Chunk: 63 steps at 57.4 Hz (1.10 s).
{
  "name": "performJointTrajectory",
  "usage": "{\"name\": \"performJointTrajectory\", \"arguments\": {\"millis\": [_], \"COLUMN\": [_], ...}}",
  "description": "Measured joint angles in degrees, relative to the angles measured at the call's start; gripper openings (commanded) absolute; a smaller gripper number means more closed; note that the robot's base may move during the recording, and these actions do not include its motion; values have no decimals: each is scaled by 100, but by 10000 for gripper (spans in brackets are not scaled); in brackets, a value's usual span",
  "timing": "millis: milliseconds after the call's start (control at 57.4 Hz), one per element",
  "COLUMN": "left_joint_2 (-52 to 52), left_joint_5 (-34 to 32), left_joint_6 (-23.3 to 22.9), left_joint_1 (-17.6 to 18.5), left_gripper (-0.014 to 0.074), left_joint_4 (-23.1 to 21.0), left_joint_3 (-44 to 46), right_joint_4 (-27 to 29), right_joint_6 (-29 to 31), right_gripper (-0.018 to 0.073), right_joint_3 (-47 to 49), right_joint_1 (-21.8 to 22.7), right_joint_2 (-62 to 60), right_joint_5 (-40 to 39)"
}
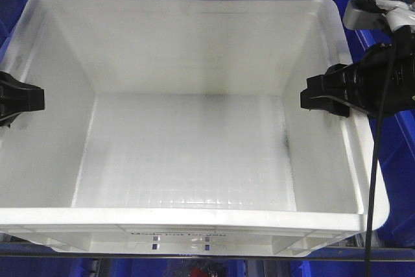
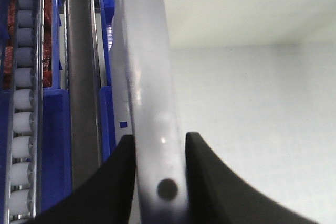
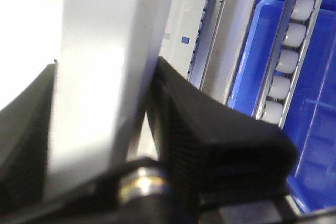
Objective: Move bin from left to right shelf
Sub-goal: 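Hold the tote with both grippers while the base backs away from the shelf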
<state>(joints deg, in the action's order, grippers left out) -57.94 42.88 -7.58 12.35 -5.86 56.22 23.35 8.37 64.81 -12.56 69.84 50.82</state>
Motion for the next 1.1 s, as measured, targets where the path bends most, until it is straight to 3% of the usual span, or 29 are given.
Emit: {"name": "performJointTrajectory", "arguments": {"millis": [1098], "left_joint_2": [0], "left_joint_5": [0], "left_joint_6": [0], "left_joint_1": [0], "left_gripper": [-8], "left_joint_4": [0], "left_joint_3": [0], "right_joint_4": [0], "right_joint_6": [0], "right_gripper": [-4], "right_joint_3": [0], "right_joint_1": [0], "right_joint_2": [0], "right_joint_5": [13]}}
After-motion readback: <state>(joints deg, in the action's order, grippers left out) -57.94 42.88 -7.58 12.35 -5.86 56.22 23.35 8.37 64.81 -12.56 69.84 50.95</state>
